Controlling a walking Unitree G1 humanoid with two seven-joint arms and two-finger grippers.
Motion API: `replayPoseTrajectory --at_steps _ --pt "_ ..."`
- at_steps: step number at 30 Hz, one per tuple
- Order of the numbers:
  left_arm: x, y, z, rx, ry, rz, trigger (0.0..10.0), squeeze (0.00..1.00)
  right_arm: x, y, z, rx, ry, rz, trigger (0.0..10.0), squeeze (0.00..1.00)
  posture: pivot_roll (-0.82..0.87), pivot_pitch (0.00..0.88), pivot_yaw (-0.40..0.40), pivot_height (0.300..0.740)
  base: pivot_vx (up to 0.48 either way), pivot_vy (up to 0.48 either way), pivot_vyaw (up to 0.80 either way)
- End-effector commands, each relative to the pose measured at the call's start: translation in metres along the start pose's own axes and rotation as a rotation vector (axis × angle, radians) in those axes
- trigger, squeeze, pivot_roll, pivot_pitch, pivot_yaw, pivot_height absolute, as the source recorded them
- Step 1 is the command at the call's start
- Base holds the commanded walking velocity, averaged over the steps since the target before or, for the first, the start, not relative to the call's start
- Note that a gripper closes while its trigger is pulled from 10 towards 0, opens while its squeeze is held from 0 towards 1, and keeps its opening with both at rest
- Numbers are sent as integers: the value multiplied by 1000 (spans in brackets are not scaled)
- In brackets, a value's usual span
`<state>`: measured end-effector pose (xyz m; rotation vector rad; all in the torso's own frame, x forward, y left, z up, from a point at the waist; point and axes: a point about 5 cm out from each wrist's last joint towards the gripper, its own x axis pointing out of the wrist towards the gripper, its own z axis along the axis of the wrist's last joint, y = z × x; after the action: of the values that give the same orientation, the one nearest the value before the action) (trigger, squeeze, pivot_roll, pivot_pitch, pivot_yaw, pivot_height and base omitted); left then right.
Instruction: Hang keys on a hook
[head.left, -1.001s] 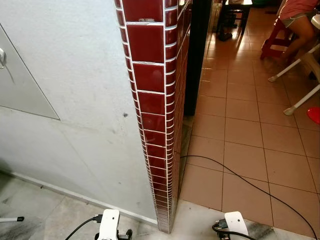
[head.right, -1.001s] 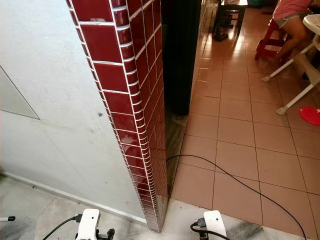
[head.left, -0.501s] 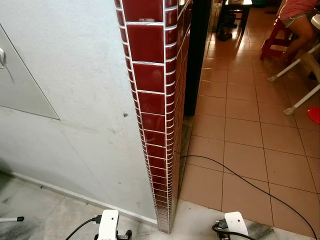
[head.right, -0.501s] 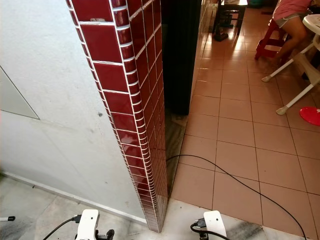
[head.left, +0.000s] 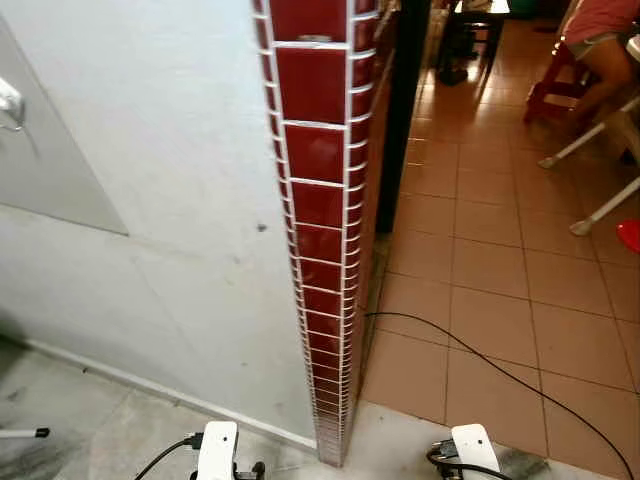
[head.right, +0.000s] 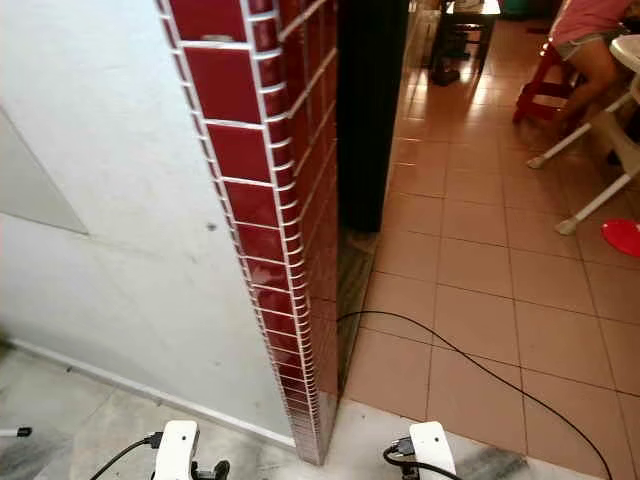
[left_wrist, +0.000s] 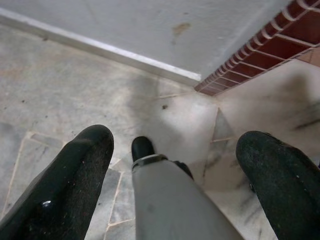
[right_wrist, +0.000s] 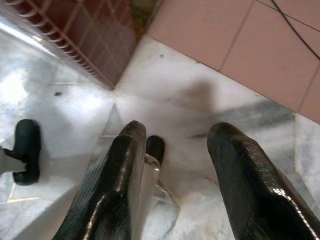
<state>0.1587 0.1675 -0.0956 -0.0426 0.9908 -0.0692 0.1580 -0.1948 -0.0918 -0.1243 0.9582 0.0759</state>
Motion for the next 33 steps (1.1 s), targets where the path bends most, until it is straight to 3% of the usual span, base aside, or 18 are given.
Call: replayPoseTrajectory --at_steps 1,33 --pt "-1 4 -5 -6 17 15 10000 0 1 3 1 -8 -3 16 10000 0 -104 0 22 740 0 285 0" --pt "-1 4 -5 -12 16 14 10000 0 0 2 -1 -7 2 16 10000 0 -102 0 19 740 0 361 0"
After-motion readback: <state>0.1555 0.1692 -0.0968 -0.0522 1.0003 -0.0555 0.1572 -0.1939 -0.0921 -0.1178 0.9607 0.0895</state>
